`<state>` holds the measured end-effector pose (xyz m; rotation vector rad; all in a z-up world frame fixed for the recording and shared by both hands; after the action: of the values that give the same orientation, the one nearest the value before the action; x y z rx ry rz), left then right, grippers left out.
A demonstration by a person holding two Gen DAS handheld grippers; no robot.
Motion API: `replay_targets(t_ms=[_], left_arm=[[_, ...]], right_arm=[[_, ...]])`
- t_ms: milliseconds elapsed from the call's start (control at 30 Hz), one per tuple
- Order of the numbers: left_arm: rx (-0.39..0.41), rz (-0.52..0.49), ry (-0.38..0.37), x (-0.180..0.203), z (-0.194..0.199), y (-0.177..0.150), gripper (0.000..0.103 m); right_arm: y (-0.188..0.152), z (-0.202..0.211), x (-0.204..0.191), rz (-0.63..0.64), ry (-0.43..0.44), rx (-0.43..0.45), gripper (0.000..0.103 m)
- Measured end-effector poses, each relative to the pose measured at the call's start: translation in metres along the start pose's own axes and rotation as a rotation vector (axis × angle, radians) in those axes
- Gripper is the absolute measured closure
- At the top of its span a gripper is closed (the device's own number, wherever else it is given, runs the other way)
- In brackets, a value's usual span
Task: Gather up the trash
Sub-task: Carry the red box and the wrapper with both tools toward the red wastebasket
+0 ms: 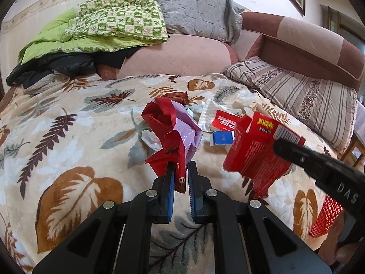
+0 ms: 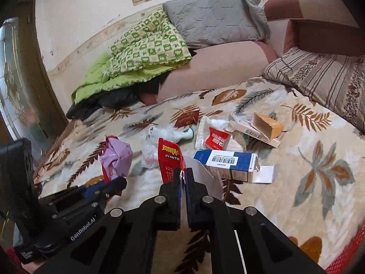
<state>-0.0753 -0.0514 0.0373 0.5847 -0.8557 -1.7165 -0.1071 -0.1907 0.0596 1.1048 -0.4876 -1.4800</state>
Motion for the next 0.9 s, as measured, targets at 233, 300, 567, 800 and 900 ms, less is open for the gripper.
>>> replay_targets(t_ms=[233,300,567,800,900], left_arm=[[0.008,-0.051,-0.005,0.012,0.003,-0.001,0.093],[0.013,-0.075,-0.004,0.018,0.005,-0.002,0.093],[0.039,-0.159,-0.035,0.050,0.020,0.002,0.093],[0.055,-0.209,-0.081,0.083,0.029,0.010,0.093],[0.052,-0.232,-0.107,0.099,0.031,0.012,0.092]], right_arm=[[0.004,0.020,0.007,-0.066,0.016,0.037,0.099],[0.004,0.029,0.008,-0.078,0.012,0.043,0.099],[0.013,0.075,0.027,-0.104,-0.027,0.093,0.099],[0.009,0.106,0.058,-0.177,-0.064,0.101,0.099],[0.010,0.120,0.069,-0.192,-0.081,0.116,0.099]])
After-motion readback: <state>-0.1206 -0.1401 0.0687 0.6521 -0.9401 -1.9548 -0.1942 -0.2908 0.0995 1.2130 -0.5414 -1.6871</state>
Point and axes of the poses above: each gripper's, at about its wrist camera, not at the fingertips, and z roughly against the way its jaws point, x to its right, y to its top, the point moved 6 cm from there along -z, roughly the way its jaws point, and after that the axes turned 7 degrees about y, right-handed, at the moved point
